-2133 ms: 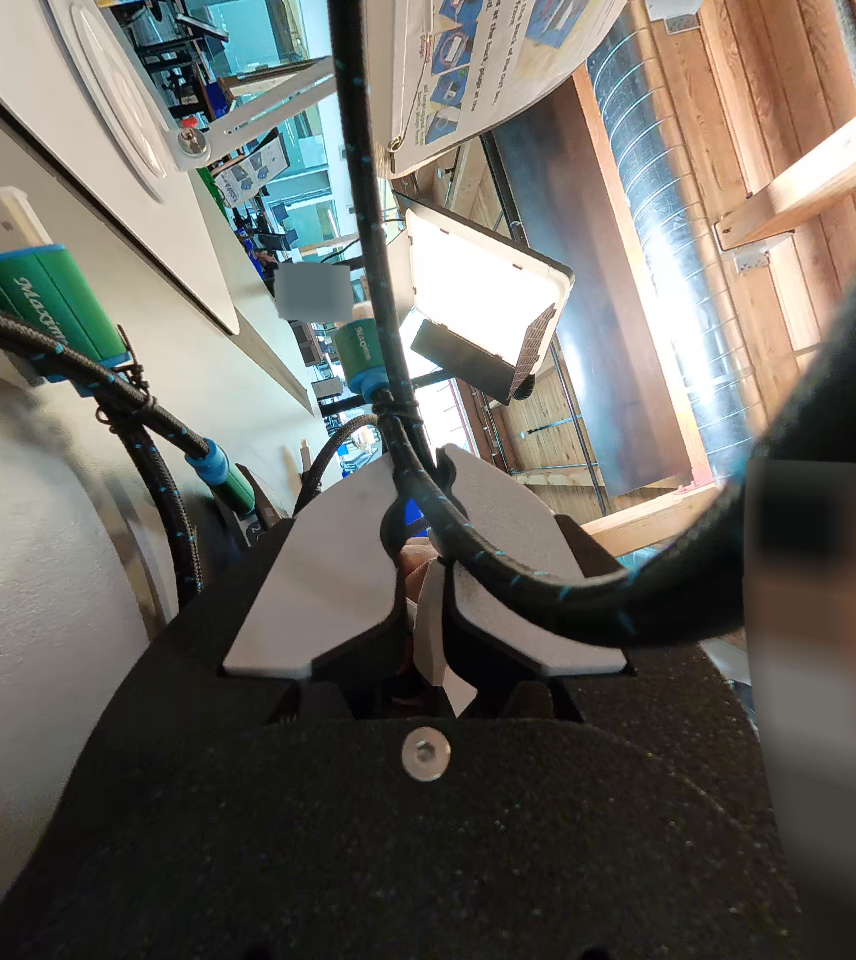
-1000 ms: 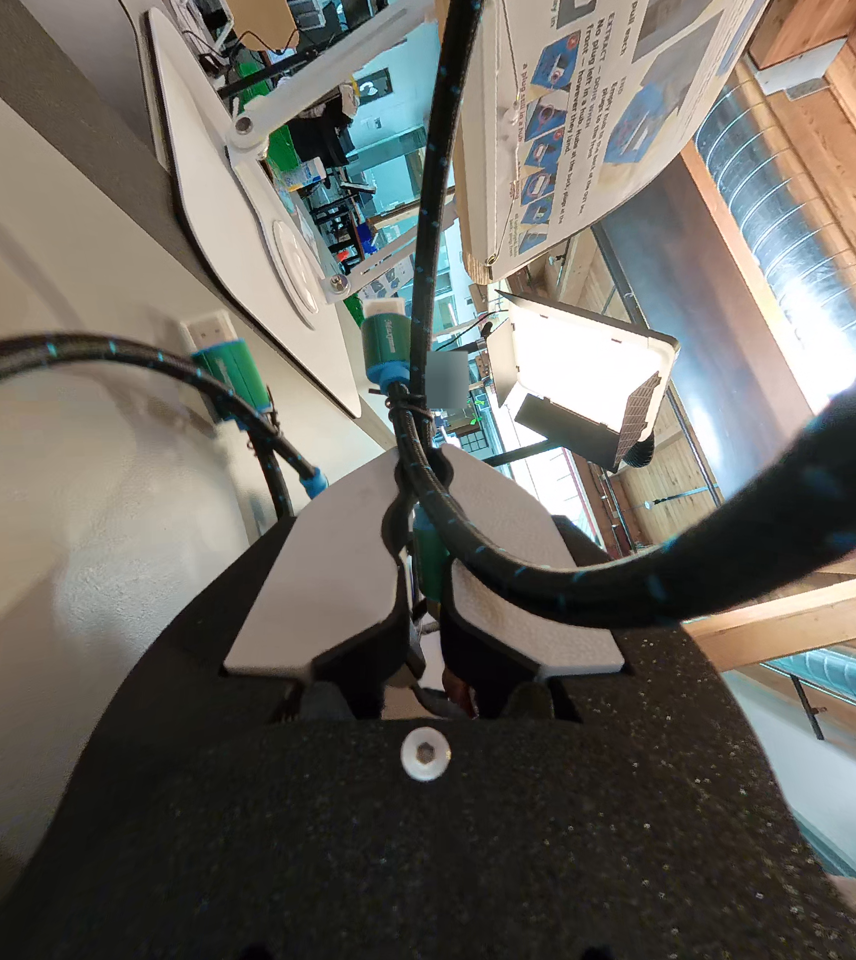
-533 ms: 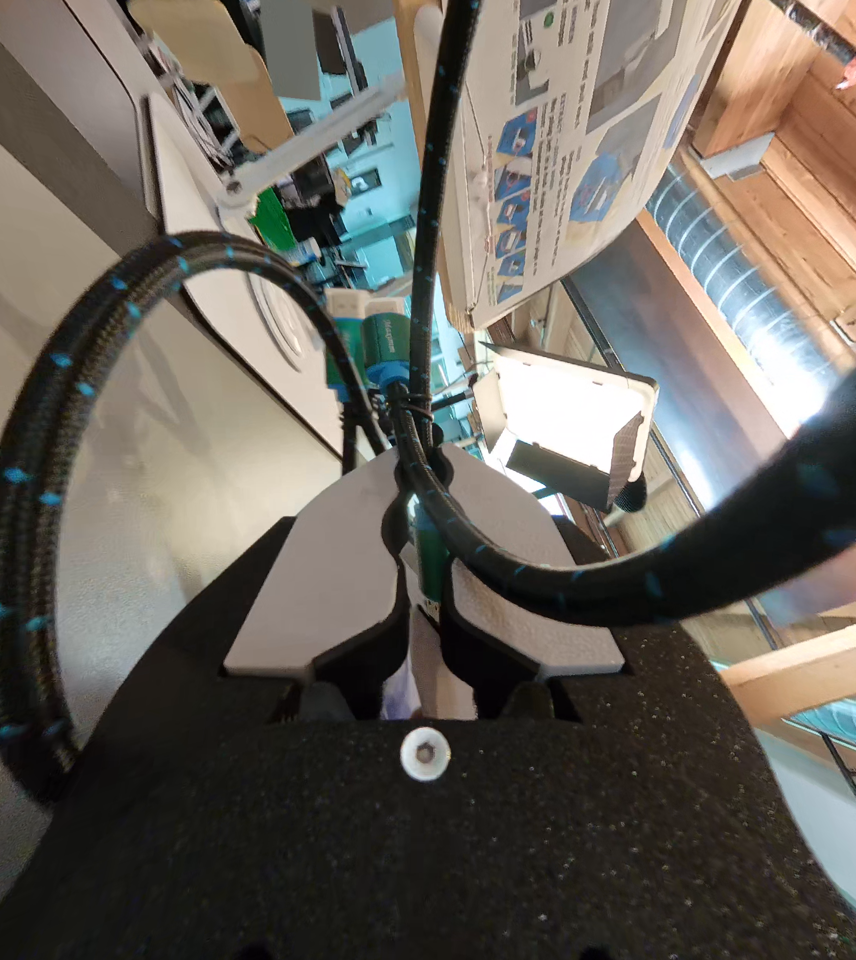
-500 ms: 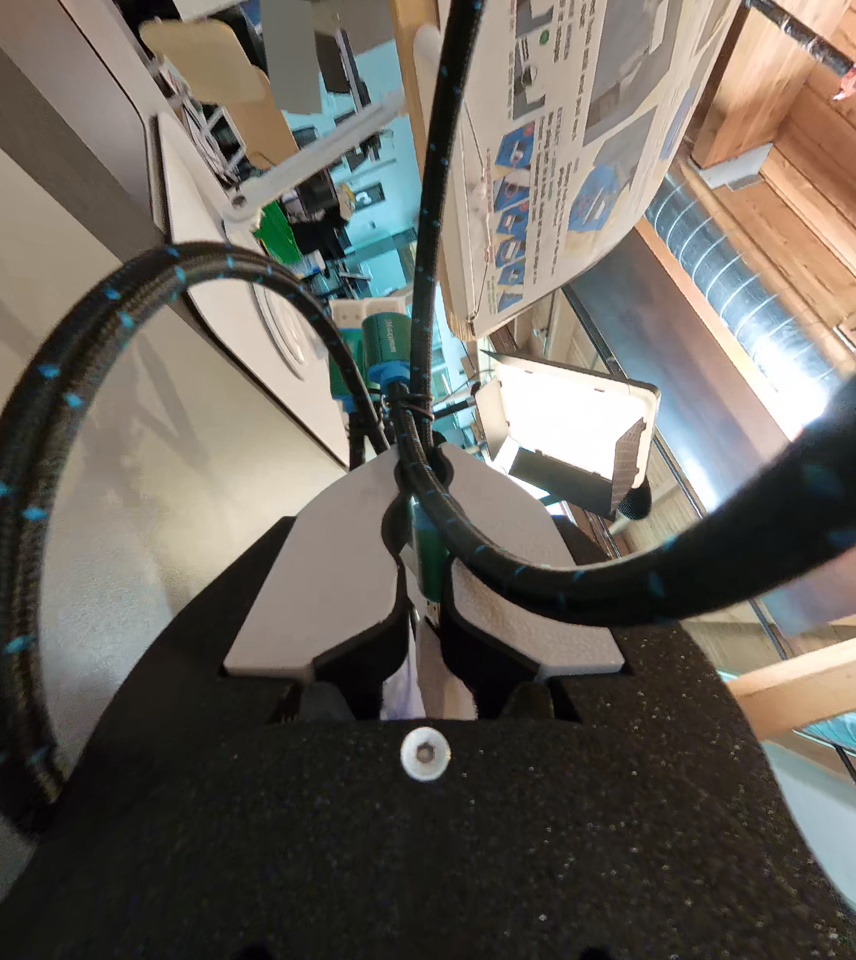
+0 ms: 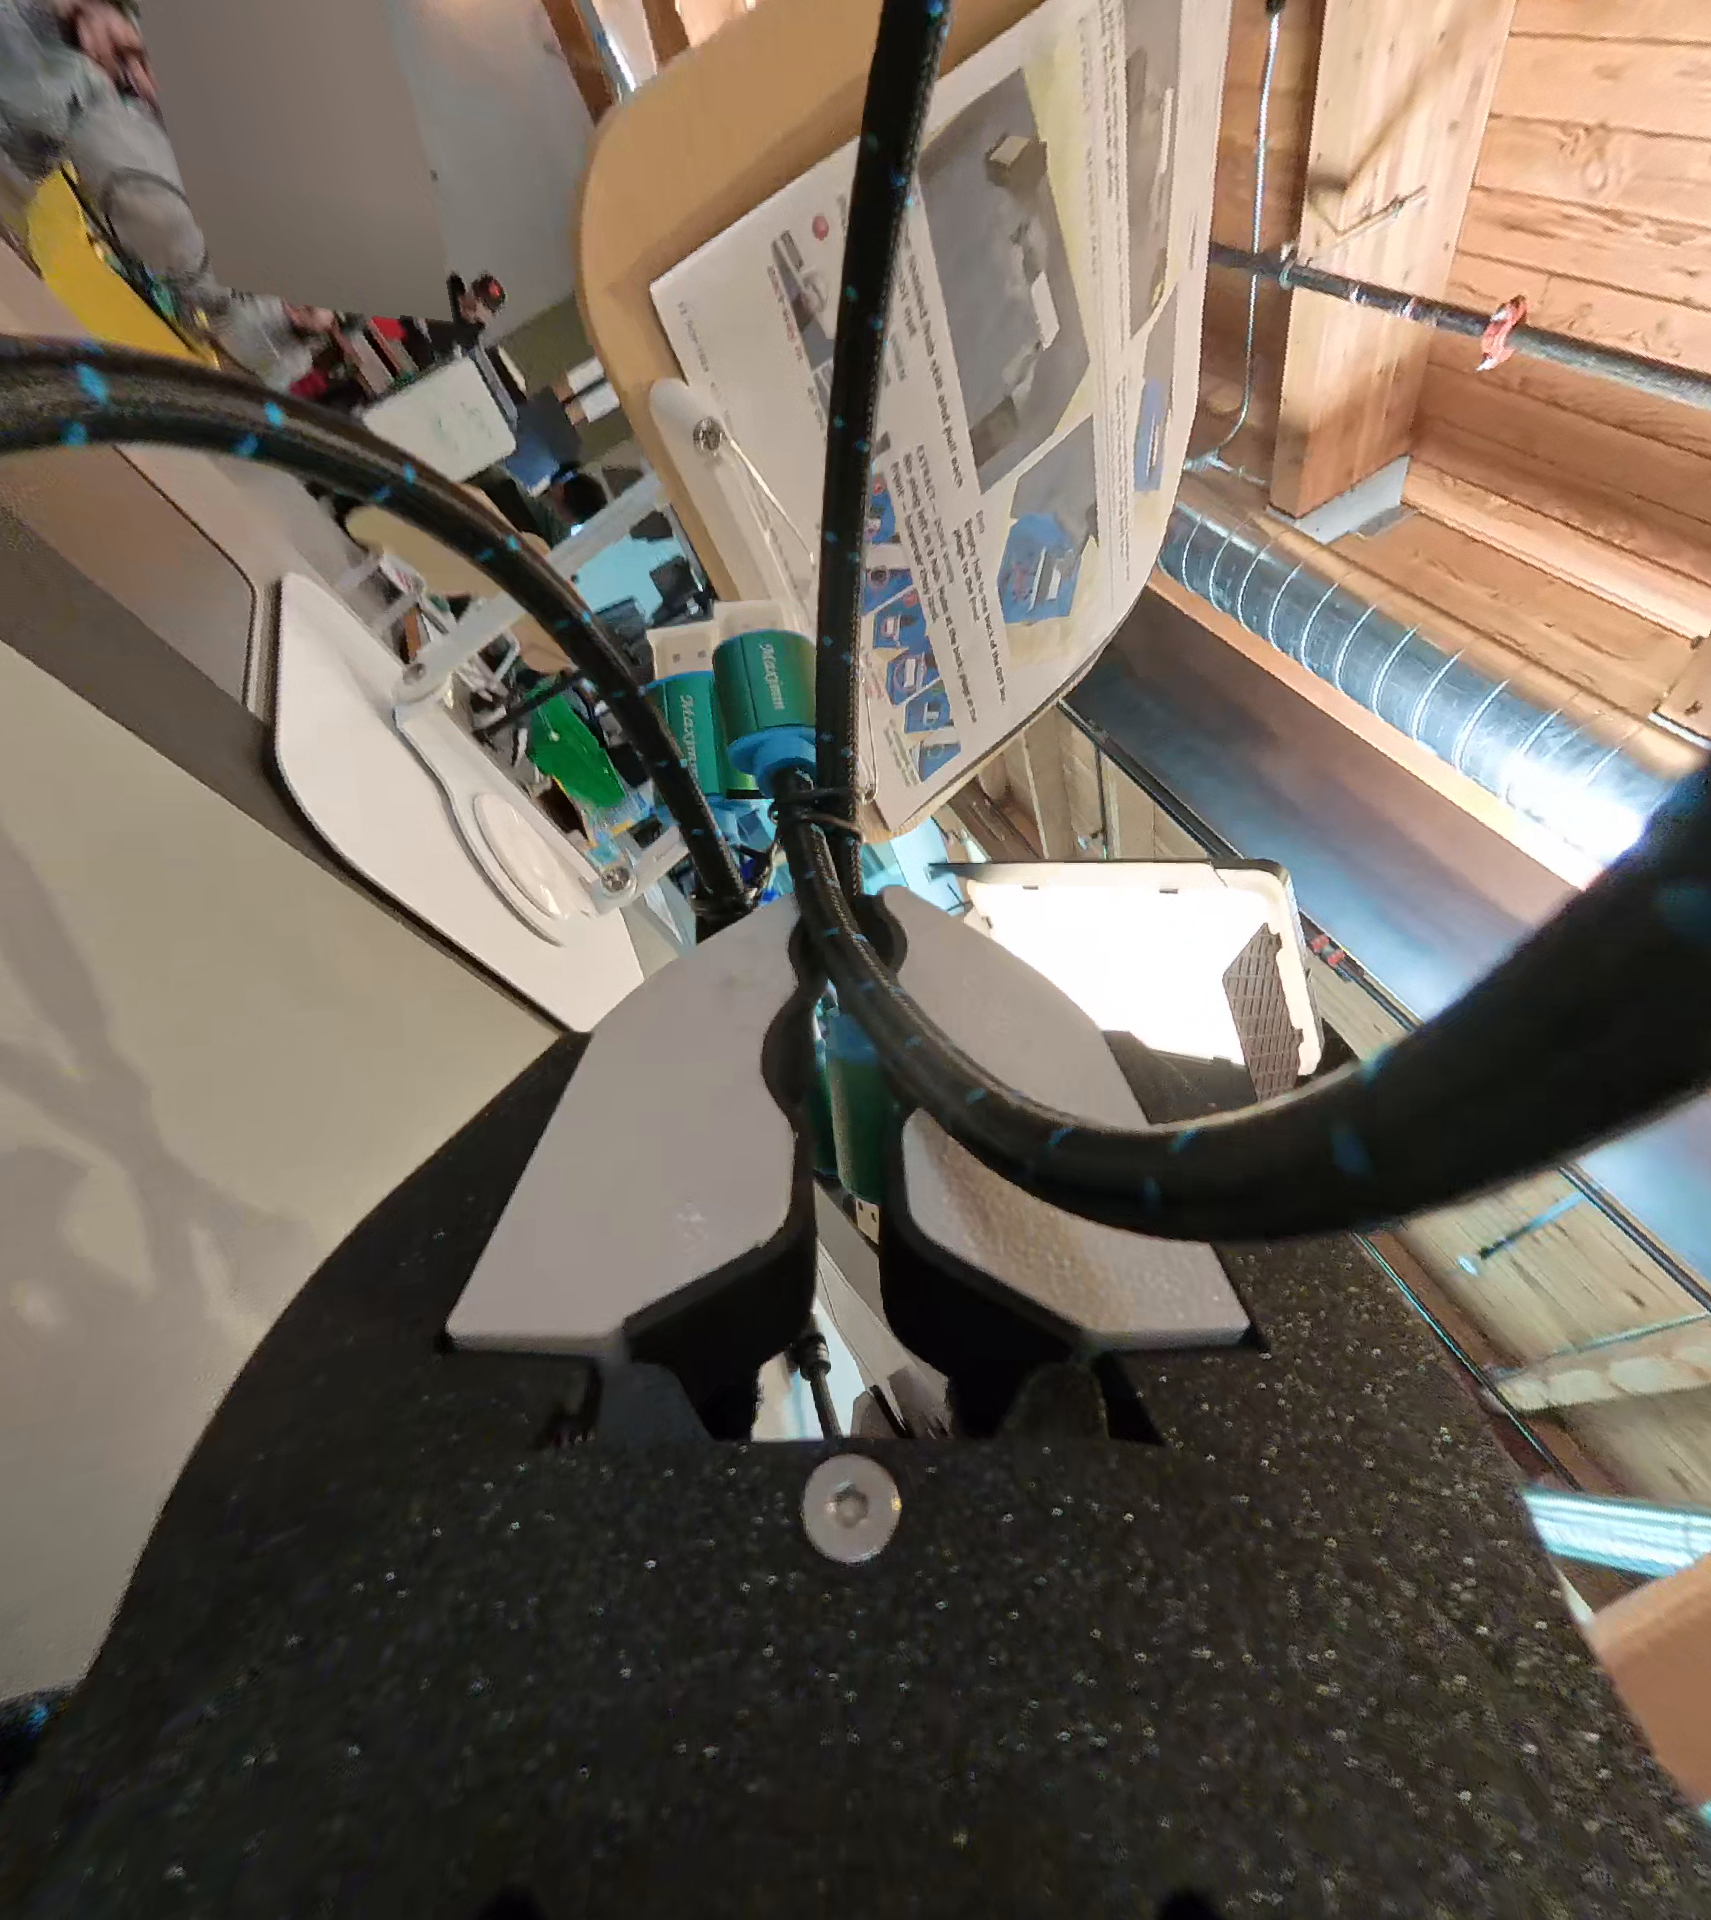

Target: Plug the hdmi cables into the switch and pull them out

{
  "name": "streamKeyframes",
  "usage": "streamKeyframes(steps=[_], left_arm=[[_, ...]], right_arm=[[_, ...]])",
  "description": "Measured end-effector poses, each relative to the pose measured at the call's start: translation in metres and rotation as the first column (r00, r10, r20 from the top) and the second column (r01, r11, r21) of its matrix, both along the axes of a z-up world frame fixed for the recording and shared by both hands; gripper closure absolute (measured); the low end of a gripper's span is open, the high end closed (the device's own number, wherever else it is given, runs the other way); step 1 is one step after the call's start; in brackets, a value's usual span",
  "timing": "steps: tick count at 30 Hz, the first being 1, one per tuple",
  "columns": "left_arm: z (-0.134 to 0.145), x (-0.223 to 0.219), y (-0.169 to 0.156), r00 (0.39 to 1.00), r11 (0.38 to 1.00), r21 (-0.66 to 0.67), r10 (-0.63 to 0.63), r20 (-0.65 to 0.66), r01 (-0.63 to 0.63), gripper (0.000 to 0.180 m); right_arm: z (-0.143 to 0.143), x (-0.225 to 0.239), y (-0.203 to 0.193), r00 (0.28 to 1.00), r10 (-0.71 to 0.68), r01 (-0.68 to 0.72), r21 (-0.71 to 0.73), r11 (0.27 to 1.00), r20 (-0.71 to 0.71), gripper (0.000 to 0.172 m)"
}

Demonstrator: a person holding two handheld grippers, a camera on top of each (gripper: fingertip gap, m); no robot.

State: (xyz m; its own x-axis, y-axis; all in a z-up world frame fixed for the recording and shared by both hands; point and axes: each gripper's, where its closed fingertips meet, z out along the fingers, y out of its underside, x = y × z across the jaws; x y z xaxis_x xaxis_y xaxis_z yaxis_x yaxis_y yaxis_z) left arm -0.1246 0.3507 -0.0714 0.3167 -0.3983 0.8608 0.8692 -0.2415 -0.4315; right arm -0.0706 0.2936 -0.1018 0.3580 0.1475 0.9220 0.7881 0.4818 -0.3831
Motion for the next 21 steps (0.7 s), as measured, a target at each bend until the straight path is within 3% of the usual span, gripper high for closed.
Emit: streamKeyframes(steps=[5,11,21], left_arm=[[0.001,0.003,0.0,1.0,1.0,0.003,-0.019,0.008,0.019,0.174],[0.001,0.014,0.001,0.983,0.987,0.004,-0.16,0.086,0.16,0.174],[-0.008,0.014,0.002,0.964,0.975,-0.034,-0.214,0.155,0.222,0.174]], right_arm=[[0.003,0.001,-0.003,1.0,0.027,-0.027,0.024,0.999,-0.008,0.152],[0.002,0.005,-0.003,0.998,0.06,-0.06,0.017,0.998,-0.016,0.152],[0.0,0.007,0.001,0.997,0.071,-0.07,0.02,0.997,-0.007,0.152]])
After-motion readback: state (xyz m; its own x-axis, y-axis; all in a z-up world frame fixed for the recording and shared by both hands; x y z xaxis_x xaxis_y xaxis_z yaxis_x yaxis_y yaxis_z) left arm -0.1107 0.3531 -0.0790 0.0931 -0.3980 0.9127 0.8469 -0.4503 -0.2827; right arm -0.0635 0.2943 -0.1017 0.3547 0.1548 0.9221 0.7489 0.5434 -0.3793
